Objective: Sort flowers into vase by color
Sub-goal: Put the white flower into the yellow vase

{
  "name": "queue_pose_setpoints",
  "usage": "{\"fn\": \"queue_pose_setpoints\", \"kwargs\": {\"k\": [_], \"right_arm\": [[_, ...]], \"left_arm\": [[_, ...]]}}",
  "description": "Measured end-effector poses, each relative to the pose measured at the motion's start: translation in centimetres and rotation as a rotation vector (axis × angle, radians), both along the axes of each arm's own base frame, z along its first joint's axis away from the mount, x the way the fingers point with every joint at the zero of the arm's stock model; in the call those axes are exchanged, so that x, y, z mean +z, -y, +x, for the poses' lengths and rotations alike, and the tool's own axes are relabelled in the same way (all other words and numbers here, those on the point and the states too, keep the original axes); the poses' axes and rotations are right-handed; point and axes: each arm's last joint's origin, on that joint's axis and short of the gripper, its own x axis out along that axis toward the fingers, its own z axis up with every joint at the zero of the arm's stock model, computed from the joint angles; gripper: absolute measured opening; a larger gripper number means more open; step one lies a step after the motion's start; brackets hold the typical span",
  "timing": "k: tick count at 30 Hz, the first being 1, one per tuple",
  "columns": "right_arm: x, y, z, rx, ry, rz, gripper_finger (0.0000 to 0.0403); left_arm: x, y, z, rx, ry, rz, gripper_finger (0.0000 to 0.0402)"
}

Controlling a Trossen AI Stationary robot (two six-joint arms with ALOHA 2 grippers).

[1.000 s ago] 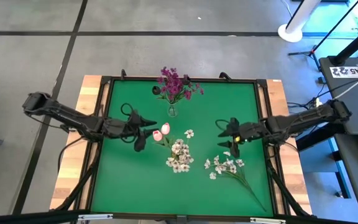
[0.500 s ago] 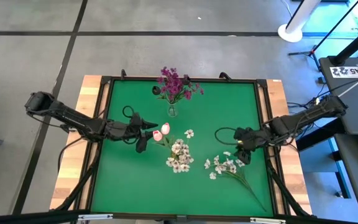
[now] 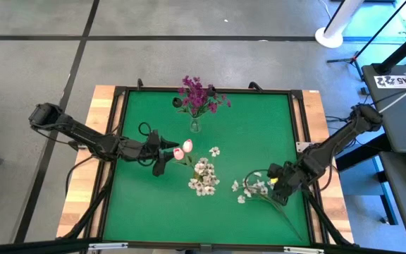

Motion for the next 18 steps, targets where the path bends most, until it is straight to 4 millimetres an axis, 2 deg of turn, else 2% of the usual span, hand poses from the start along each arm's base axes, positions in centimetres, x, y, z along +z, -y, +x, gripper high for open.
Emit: {"fn": "queue_pose_setpoints", "kwargs": {"k": [6, 11, 18], "right_arm": [[-2.2, -2.2, 0.2, 0.059, -0.103, -0.031, 0.0202], [-3.4, -4.0, 1.2, 0.085, -0.063, 0.016, 0.0202], [-4.8, -4.6, 1.8, 0.047, -0.102, -0.006, 0.0202]], "left_arm": [[0.0, -0.4, 0.1, 0.003, -0.017, 0.072, 0.0167], [-0.1, -1.0, 0.3, 0.034, -0.025, 0.074, 0.0167], [-0.2, -1.6, 0.4, 0.042, -0.042, 0.098, 0.0167]]}}
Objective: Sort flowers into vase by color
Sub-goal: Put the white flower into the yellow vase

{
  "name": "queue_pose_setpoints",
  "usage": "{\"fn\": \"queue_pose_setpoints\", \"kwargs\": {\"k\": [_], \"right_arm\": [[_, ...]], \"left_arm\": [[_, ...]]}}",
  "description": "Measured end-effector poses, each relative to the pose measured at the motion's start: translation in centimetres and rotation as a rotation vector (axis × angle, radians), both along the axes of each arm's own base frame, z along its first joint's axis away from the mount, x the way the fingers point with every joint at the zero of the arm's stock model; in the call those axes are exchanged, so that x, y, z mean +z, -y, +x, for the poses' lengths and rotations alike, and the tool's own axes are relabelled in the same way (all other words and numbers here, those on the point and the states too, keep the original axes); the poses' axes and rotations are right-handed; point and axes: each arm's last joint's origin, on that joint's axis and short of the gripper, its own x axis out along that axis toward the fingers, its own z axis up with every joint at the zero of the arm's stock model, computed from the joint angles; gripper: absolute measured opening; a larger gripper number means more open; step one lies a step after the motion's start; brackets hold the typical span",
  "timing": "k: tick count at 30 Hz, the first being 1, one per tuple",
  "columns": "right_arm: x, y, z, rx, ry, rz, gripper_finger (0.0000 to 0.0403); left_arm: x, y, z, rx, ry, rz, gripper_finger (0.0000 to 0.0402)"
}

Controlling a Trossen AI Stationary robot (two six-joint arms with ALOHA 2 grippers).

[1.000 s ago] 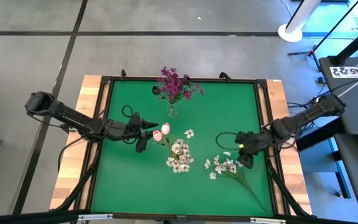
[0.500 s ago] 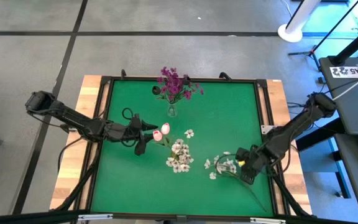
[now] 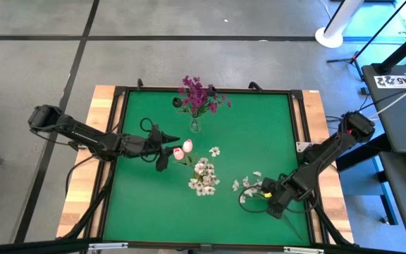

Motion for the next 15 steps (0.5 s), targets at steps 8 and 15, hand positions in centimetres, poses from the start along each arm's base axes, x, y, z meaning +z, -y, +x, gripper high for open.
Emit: {"fn": "queue_pose_setpoints", "kwargs": {"k": [8, 15], "right_arm": [[-0.6, 0.2, 0.0, -0.049, -0.039, -0.047, 0.0202], [-0.8, 0.7, -0.6, -0.136, -0.106, -0.106, 0.0202]], "left_arm": [[-0.7, 0.0, 0.4, 0.001, -0.029, 0.001, 0.0167], [-1.6, 0.1, 1.1, -0.004, -0.055, 0.035, 0.0167]]}}
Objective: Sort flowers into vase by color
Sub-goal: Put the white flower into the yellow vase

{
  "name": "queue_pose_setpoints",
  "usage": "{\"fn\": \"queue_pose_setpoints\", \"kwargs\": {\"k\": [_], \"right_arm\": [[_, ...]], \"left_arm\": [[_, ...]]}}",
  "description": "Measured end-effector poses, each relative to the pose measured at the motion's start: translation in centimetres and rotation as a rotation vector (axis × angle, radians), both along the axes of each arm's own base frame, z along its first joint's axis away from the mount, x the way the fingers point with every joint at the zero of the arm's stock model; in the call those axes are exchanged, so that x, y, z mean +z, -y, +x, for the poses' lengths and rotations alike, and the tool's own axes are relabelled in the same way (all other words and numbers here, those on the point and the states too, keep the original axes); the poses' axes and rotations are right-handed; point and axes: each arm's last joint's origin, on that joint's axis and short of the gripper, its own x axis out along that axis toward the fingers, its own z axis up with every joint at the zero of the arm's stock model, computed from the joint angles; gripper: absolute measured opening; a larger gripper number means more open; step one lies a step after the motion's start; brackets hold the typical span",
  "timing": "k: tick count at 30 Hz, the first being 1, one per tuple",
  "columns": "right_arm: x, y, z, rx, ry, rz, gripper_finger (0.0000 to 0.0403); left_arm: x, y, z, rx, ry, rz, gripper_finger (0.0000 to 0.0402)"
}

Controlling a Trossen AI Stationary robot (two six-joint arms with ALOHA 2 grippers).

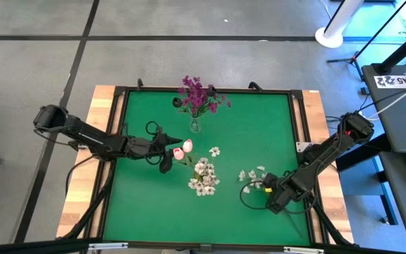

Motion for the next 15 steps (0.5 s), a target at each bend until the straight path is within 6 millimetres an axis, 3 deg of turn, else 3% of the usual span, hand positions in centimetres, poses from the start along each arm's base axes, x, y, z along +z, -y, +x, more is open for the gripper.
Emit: {"fn": "queue_pose_setpoints", "kwargs": {"k": [9, 15], "right_arm": [[0.0, 0.0, -0.1, -0.001, -0.031, 0.011, 0.0202], [0.2, 0.1, -0.4, 0.010, -0.076, 0.046, 0.0202]], "left_arm": [[-1.5, -0.2, 0.8, 0.016, -0.051, 0.013, 0.0167], [-1.3, 0.0, 0.9, 0.000, -0.032, 0.030, 0.0167]]}}
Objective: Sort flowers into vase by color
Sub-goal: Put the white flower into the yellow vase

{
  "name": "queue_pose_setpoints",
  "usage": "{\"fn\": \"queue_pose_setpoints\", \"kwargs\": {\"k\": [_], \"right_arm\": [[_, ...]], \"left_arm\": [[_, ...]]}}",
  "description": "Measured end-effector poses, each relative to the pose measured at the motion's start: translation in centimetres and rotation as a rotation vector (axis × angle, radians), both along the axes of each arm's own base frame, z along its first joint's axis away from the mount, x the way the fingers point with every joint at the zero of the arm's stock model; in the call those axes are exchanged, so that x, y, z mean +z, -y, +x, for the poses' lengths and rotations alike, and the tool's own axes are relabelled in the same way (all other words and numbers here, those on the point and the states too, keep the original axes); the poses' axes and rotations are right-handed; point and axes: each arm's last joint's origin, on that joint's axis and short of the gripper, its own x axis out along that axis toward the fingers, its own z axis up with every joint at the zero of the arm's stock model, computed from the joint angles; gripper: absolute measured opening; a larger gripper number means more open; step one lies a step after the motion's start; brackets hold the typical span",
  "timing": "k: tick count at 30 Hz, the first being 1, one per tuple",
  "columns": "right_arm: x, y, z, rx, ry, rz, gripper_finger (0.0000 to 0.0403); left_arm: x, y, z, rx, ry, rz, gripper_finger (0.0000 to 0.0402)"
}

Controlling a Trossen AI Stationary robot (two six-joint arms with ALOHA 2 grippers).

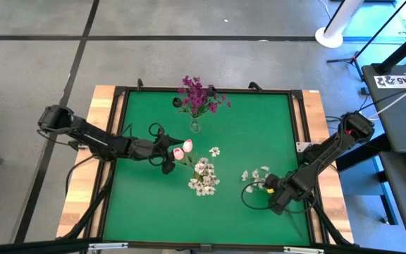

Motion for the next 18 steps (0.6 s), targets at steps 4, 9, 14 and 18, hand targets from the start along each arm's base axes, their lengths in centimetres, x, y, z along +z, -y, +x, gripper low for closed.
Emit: {"fn": "queue_pose_setpoints", "kwargs": {"k": [4, 9, 14, 18], "right_arm": [[0.8, 0.2, -0.2, 0.000, 0.031, 0.020, 0.0202], [3.8, 0.3, 0.2, -0.021, 0.142, -0.025, 0.0202], [5.0, 0.5, 0.1, -0.061, 0.128, -0.082, 0.0202], [3.9, 0.9, -0.6, -0.079, 0.012, -0.099, 0.0202]], "left_arm": [[0.1, 0.1, 0.0, -0.008, 0.003, 0.007, 0.0167], [0.1, 0.1, 0.0, -0.007, 0.005, 0.007, 0.0167], [0.1, 0.1, 0.0, -0.007, 0.002, 0.007, 0.0167], [-0.1, 0.3, -0.1, -0.012, -0.012, 0.002, 0.0167]]}}
